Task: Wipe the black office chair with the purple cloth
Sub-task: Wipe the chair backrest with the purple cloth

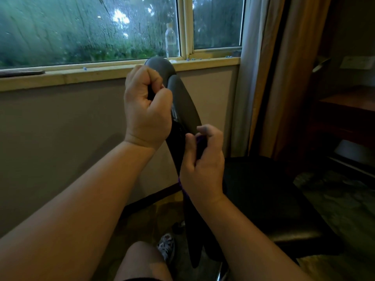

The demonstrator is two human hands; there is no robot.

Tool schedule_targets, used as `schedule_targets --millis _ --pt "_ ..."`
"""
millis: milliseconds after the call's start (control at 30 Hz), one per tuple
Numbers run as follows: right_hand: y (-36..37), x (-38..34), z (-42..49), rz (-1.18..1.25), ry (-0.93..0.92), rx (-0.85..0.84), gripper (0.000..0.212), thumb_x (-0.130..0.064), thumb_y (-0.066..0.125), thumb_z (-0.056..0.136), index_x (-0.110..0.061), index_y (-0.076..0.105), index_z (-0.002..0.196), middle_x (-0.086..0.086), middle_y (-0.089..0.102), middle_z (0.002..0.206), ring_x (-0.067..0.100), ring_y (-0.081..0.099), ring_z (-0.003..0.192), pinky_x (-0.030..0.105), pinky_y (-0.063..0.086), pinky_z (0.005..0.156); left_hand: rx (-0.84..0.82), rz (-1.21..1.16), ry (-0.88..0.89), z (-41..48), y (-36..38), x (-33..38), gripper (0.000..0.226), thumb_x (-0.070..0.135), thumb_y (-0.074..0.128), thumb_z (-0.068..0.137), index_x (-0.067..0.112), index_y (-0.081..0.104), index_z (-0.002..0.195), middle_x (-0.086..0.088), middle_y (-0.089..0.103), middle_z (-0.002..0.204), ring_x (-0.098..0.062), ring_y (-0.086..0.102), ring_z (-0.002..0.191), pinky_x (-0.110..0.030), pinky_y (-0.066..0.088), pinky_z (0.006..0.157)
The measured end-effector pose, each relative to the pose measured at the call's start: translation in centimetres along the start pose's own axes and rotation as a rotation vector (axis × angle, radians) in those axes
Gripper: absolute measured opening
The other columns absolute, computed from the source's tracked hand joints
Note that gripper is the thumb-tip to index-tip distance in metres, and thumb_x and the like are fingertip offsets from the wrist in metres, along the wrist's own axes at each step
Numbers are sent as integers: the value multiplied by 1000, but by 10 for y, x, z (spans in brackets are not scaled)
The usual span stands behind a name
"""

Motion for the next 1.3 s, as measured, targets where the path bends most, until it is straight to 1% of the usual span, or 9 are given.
schedule_targets --millis 100,300,433,567,667,767,967,1133,1300 --pt "-2 11 -22 -42 -47 -36 11 -36 48 104 -28 48 112 -26 42 94 2 55 81 17 47 72 3 2 14 -1 -1 0 29 -5 46 67 22 38 66 -6 39 70 -31 37 72 -47 34 68" --pt "-21 61 -87 -202 -48 -134 12 -23 52 98 -23 53 111 -23 45 99 -6 49 86 10 43 81 12 -14 -16 -1 0 -1 31 -4 46 67 26 36 66 -13 41 70 -31 38 73 -48 34 68" --pt "-40 109 -141 -262 269 -194 31 -18 58 97 -46 47 105 -18 60 96 0 62 87 25 54 78 6 -7 -9 -2 0 0 30 -4 46 67 25 37 66 -15 41 70 -32 37 72 -51 35 67" --pt "-50 120 -161 -218 485 -99 38 -20 58 98 -54 44 106 -8 65 89 -2 66 84 14 52 68 4 -20 -16 -3 -1 -1 28 -3 46 66 24 38 66 -14 41 71 -33 37 72 -55 34 67" --pt "-44 94 -136 -133 477 15 24 -27 52 99 -49 47 103 -8 64 89 4 66 80 19 54 68 7 -31 -18 -2 1 -1 29 -2 46 66 26 37 65 -12 41 71 -33 37 72 -51 33 67" --pt "-30 54 -92 -2 399 93 15 -27 50 103 -42 50 104 -16 60 94 8 63 78 15 49 65 6 -33 -8 -2 1 -2 29 -1 46 67 26 38 66 -3 40 70 -31 37 73 -45 33 68" --pt "-10 4 -13 218 229 134 4 -28 54 104 -27 51 103 -13 54 81 11 56 65 17 43 57 1 -36 -7 -2 0 -4 32 -4 46 68 26 38 66 -2 39 69 -32 37 72 -50 34 66" --pt "-9 14 -37 73 65 20 2 -21 52 104 -20 51 103 -16 51 86 3 54 69 14 42 63 6 -50 -13 -2 -2 -7 30 -3 46 67 26 38 65 -11 41 71 -33 38 71 -52 34 65" --pt "-26 81 -111 -182 206 -205 21 -15 62 98 -31 50 102 -15 57 87 4 60 74 20 50 68 6 -61 -45 0 0 -8 31 -5 46 67 25 38 64 -16 41 72 -33 38 72 -49 33 65"
Point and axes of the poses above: each hand's wrist, its own z-axis towards the middle knuckle, its own y-axis out of the palm, x = y × z, the point moved 9 cm from there along z, towards the middle knuckle
